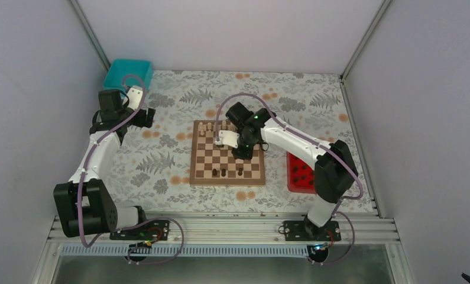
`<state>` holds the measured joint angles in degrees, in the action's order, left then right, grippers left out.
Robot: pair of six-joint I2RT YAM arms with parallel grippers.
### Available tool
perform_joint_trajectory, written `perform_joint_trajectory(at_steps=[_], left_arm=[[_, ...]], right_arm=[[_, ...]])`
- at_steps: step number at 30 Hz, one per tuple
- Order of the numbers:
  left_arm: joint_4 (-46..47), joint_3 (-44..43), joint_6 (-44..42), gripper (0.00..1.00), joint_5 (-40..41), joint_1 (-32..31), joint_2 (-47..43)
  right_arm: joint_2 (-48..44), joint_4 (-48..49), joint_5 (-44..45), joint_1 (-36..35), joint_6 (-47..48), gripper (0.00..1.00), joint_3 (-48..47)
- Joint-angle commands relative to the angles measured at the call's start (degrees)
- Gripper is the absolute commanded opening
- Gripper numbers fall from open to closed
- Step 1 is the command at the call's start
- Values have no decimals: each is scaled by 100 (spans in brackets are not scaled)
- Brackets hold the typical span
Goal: Set up the chess pieces on the board
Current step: Place the chess piece on the chessboard.
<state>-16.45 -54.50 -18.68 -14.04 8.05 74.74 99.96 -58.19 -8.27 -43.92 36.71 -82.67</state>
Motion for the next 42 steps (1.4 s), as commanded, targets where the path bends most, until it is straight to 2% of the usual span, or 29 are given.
perform_joint_trajectory(at_steps=[1, 22, 42], left_arm=[[2, -61, -3, 100, -107, 38, 16], [-8, -43, -13, 100, -122, 38, 31], [-16, -28, -41, 100, -168, 46, 89]], right_arm=[[-275, 227, -135, 65, -138, 15, 482], [-415, 364, -164, 161, -161, 16, 1014], [-339, 284, -684, 191, -154, 16, 1400]])
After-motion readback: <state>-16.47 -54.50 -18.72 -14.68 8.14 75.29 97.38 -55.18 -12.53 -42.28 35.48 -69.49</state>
